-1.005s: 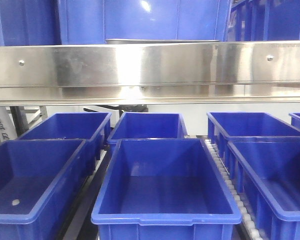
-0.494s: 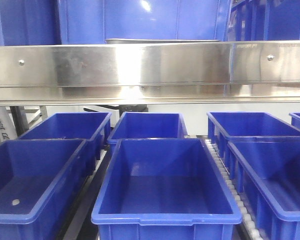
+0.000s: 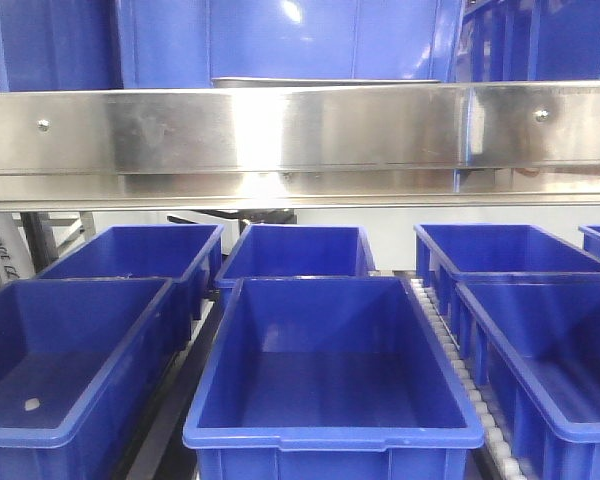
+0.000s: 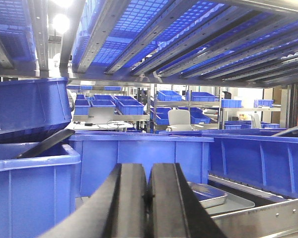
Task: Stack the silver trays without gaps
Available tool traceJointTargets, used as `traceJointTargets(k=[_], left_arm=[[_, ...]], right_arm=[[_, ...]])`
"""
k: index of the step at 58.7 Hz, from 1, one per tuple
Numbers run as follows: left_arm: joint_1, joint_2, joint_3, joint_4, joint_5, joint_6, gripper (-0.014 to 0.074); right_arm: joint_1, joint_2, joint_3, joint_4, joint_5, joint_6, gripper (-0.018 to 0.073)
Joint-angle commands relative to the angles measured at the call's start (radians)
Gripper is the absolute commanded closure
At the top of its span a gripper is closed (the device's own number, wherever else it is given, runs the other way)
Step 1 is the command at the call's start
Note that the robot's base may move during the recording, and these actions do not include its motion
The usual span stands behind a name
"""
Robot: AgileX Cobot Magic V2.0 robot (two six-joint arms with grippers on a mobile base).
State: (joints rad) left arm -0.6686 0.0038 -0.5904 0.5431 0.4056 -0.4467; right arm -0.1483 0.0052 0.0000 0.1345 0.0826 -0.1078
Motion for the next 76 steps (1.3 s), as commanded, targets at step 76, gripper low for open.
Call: traceJointTargets(k=[76], left_arm=[[-0.005,-0.004,-0.004,0.004,-0.020,-0.009,0.0602]], right_arm=[[0.077,-0.005,0.000,-0.032,-0.024,0.050,0.0629]])
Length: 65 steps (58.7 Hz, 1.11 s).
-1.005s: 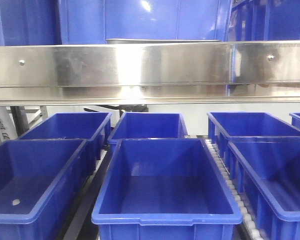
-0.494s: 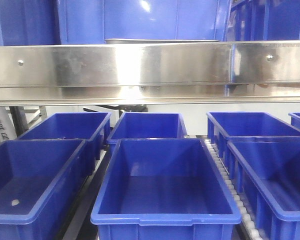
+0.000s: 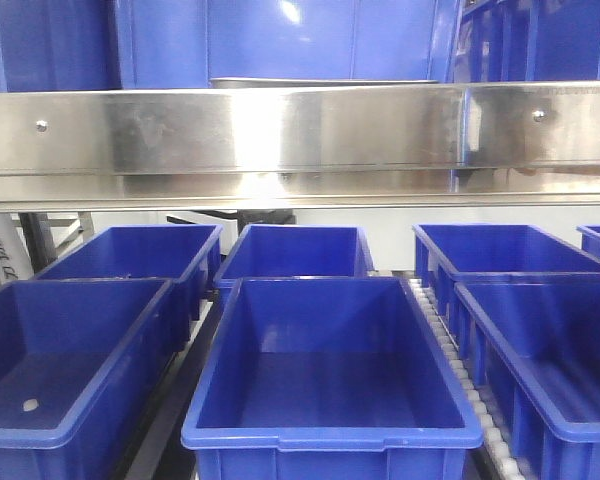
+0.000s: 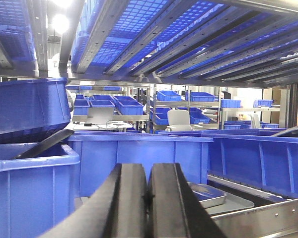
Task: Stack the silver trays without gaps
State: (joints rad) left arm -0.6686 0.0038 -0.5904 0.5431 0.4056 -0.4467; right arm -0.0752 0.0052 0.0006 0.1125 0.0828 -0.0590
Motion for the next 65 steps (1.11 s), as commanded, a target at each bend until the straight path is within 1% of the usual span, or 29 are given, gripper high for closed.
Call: traceJointTargets(k=[1,40,43,45,50,52,54,57,62,65], left_arm=[[-0.005,-0.004,-0.004,0.004,-0.020,-0.009,0.0602],[-0.003,-0.004,-0.002,0.004,-0.019,-0.009,0.0602],[0.011,-0.004,-0.002,-0.020,-0.023,-0.009,0.0602],[0.031,-0.004,-0.002,-0.052,-0.021,-0.009,0.0602],[0.094,-0.004,0.015,-0.067,-0.021,0.001,0.0602],[0.134,-0.004,0.029,-0.081,-0.023,0.006,0.0602],[0.173,-0.004,0.047,-0.103,-0.033,0.031,0.0602],[0.230,-0.004,0.080,-0.156,-0.053,0.100,0.0602],[0.338,-0.004,0.152,-0.288,-0.110,0.231,0.0602],[0.401,-0.004,0.207,-0.371,-0.172,0.276,0.0602]], right_arm=[[0.003,-0.005,-0.001,-0.010,-0.025,0.001,0.0629],[0.003,-0.005,-0.001,-0.010,-0.025,0.001,0.0629],[0.003,-0.005,-0.001,-0.010,-0.025,0.001,0.0629],[0.003,-0.005,-0.001,-0.010,-0.025,0.001,0.0629],[0.003,-0.005,-0.001,-0.010,-0.025,0.001,0.0629],[0.003,-0.005,-0.001,-0.010,-0.025,0.001,0.0629],[0.003,-0.005,-0.001,-0.010,-0.025,0.001,0.0629],[0.003,-0.005,-0.001,-0.010,-0.025,0.001,0.0629],[0.003,-0.005,-0.001,-0.010,-0.025,0.001,0.0629],[0.003,-0.005,-0.001,-0.010,-0.025,0.001,0.0629]])
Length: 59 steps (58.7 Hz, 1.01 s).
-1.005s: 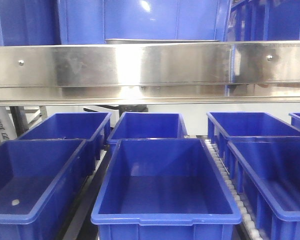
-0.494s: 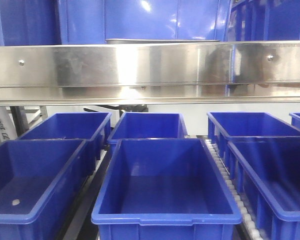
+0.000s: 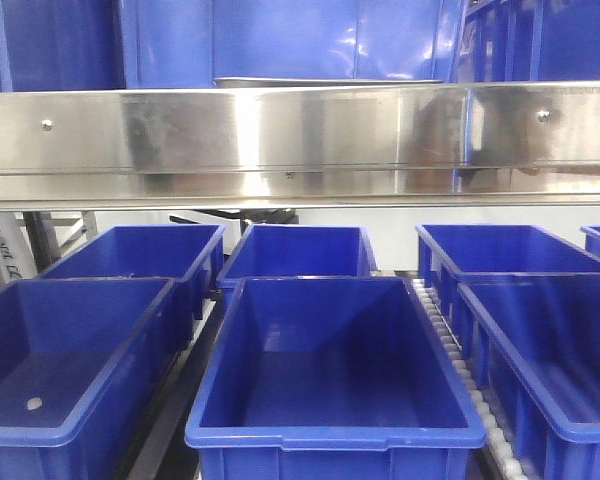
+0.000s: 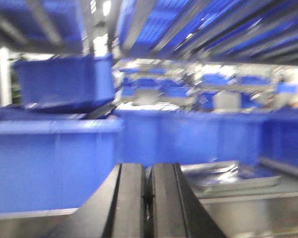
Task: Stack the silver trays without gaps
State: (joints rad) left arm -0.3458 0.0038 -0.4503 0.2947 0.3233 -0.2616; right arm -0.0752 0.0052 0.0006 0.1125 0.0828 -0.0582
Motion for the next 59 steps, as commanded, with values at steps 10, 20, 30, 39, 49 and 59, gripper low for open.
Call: traceJointTargets(k=[10,20,30,39,49,59], left_arm=[[0.217,-0.004,0.238,-0.267,-0.255,0.108,0.0602],[0.208,-0.004,0.364,-0.237,-0.323,0.109,0.0602],[0.208,-0.004,0.436,-0.237,-0.323,0.109,0.0602],[0.208,-0.004,0.450,-0.237,-0.329,0.109,0.0602],[0.208,-0.004,0.450,-0.219,-0.295,0.109,0.0602],[0.208,-0.004,0.450,-0.216,-0.289,0.109,0.0602]], right_arm=[[0.003,-0.005,-0.001,-0.010,-0.025,0.000,0.0629],[0.003,-0.005,-0.001,-0.010,-0.025,0.000,0.0629],[0.003,-0.005,-0.001,-0.010,-0.025,0.000,0.0629],[0.003,-0.005,-0.001,-0.010,-0.025,0.000,0.0629],[0.003,-0.005,-0.001,-0.010,-0.025,0.000,0.0629],[0.003,-0.005,-0.001,-0.010,-0.025,0.000,0.0629]])
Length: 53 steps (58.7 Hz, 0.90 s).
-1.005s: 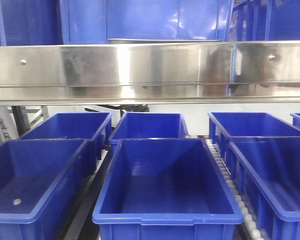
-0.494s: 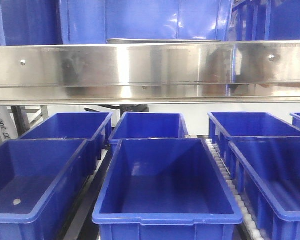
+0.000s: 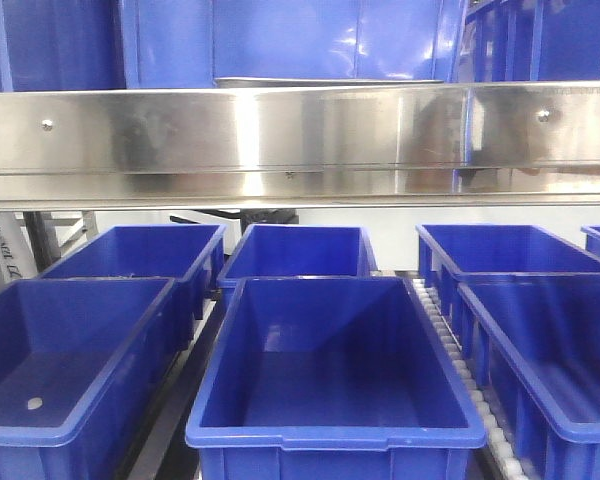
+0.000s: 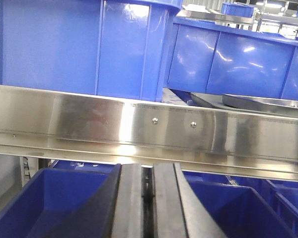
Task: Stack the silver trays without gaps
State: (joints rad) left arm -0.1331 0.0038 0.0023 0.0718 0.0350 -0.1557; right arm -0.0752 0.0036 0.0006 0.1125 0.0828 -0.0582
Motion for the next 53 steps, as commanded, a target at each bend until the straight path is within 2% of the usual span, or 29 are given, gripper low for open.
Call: traceJointTargets(k=[1,19,26,39,47,53], left_arm=[[-0.004,-0.004,-0.002,0.010,0.001,0.004,0.0602],[-0.004,-0.004,-0.002,0.050,0.002,0.004,0.0602],[-0.004,-0.004,-0.002,0.047,0.002,0.052,0.0602],[-0.004,-0.004,-0.002,0.047,0.002,0.052,0.0602],[-0.004,-0.004,-0.002,0.044,0.002,0.101,0.0602],[-0.004,-0.004,-0.002,0.044,0.002,0.104,0.0602]], right_arm=[[0.003,-0.004,-0.001,-0.010,-0.025,0.000,0.0629],[0.003,-0.004,-0.001,-0.010,-0.025,0.000,0.0629],[0.003,-0.004,-0.001,-0.010,-0.025,0.000,0.0629],[0.003,-0.004,-0.001,-0.010,-0.025,0.000,0.0629],[0.003,-0.004,-0.001,-0.010,-0.025,0.000,0.0629],[0.003,-0.004,-0.001,-0.010,-0.025,0.000,0.0629]])
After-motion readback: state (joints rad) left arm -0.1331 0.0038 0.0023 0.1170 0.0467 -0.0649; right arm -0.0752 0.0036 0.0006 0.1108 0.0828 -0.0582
